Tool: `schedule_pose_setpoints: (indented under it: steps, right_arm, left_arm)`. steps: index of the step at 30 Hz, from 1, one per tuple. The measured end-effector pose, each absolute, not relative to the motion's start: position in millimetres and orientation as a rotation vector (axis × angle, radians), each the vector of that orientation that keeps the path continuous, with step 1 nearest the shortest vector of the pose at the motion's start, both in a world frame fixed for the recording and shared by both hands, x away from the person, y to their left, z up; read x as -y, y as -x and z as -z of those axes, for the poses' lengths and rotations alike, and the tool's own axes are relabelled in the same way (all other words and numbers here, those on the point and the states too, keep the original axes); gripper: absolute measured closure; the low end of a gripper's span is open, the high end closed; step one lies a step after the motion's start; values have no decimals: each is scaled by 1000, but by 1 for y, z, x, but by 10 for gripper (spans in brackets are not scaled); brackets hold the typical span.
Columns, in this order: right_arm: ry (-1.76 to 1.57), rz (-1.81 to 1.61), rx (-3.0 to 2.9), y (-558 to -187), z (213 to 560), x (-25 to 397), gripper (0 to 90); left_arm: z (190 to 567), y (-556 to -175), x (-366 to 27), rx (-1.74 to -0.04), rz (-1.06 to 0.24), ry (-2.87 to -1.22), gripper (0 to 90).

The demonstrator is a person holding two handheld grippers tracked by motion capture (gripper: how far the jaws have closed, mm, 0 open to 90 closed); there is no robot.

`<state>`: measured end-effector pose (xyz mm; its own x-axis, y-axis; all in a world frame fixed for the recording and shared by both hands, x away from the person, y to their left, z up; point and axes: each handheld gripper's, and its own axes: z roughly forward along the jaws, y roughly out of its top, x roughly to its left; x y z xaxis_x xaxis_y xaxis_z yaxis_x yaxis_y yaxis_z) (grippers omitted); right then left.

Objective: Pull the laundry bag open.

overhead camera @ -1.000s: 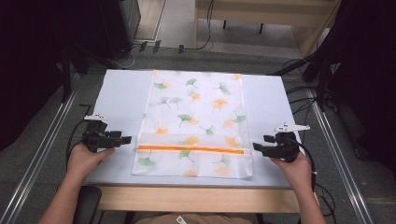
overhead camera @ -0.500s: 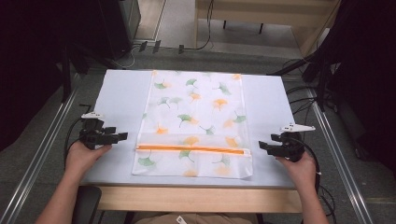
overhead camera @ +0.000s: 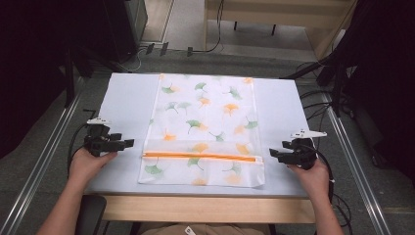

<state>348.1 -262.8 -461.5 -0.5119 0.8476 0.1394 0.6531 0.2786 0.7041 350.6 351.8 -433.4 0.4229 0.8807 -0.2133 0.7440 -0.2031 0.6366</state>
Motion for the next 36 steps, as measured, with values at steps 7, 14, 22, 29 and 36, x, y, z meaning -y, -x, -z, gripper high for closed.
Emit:
schedule_pose_setpoints:
  steps: [7, 14, 22, 29, 36]
  right_arm:
    - [-1389, -1059, -2291, -348, 462, 263, 340]
    - [-1392, -1053, -2296, -349, 463, 262, 340]
    - [-1392, -1053, -2299, -349, 464, 263, 340]
    - [-1395, -1050, -2299, -349, 464, 263, 339]
    - [-1400, -1033, -2347, -352, 476, 263, 258]
  left_arm:
    - [434, -351, -350, -1368, -254, -2011, 331]
    - [435, -351, -350, -1370, -251, -2013, 329]
    - [435, -351, -349, -1373, -250, -2016, 327]
    - [436, -351, -349, -1376, -258, -2016, 311]
    - [443, -353, -349, -1361, -439, -2050, 171]
